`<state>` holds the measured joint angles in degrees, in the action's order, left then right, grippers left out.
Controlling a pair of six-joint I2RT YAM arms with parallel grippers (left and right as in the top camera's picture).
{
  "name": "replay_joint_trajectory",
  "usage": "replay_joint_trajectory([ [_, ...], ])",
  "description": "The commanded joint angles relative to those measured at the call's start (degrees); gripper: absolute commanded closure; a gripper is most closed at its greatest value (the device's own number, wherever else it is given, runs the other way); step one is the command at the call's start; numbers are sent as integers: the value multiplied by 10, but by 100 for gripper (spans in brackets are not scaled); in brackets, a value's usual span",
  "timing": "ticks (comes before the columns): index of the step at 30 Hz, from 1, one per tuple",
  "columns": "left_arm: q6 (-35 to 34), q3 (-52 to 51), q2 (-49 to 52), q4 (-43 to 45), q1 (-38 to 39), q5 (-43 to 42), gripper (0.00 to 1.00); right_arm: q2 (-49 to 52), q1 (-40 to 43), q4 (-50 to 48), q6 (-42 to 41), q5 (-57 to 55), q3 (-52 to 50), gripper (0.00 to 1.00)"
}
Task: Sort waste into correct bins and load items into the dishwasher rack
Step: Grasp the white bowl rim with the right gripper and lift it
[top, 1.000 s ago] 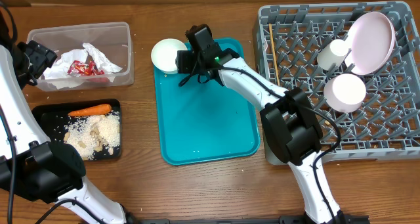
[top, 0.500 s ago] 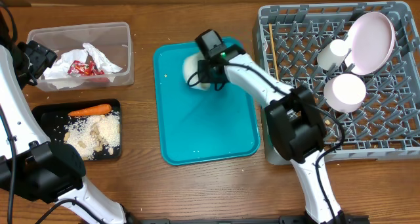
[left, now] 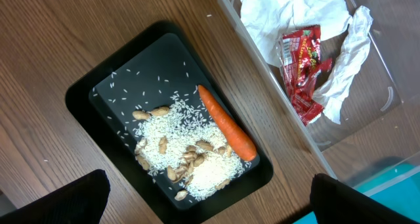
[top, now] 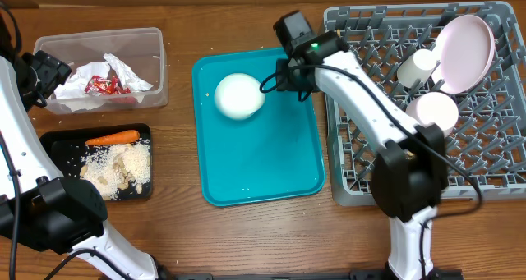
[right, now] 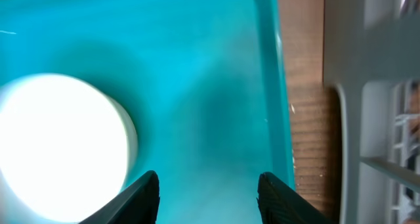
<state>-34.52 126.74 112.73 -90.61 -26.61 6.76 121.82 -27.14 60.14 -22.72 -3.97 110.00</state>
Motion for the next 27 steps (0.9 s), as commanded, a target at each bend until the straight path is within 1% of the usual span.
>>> replay_joint_trajectory([
  [1, 5, 0, 2, 0, 4, 9, 0, -35, -17, -18, 64, 71, 8, 46],
  [4, 5, 0, 2, 0, 4, 9, 0, -30, -31, -31, 125, 150, 7, 44],
  [6, 5, 0, 2, 0, 4, 9, 0, -25, -44, -30, 143, 151, 7, 44],
  [9, 5, 0, 2, 0, 4, 9, 0, -22, -63, -28, 127, 144, 6, 44],
  [13, 5, 0, 2, 0, 4, 9, 0, -22, -96, -28, 78, 146, 6, 45],
  [16, 5, 0, 2, 0, 4, 9, 0, -22, -125, -36, 72, 146, 6, 45],
  [17, 5, 0, 2, 0, 4, 9, 0, -21, -135, -45, 86, 145, 6, 45],
  [19, 5, 0, 2, 0, 4, 9, 0, -18, -153, -64, 138, 142, 6, 45],
  [21, 5, 0, 2, 0, 4, 9, 0, -11, -171, -78, 191, 110, 6, 45],
  [23, 5, 0, 2, 0, 4, 9, 0, 0, -183, -85, 221, 72, 5, 44],
  [27, 5, 0, 2, 0, 4, 9, 0, 35, -189, -99, 266, 70, 5, 45],
])
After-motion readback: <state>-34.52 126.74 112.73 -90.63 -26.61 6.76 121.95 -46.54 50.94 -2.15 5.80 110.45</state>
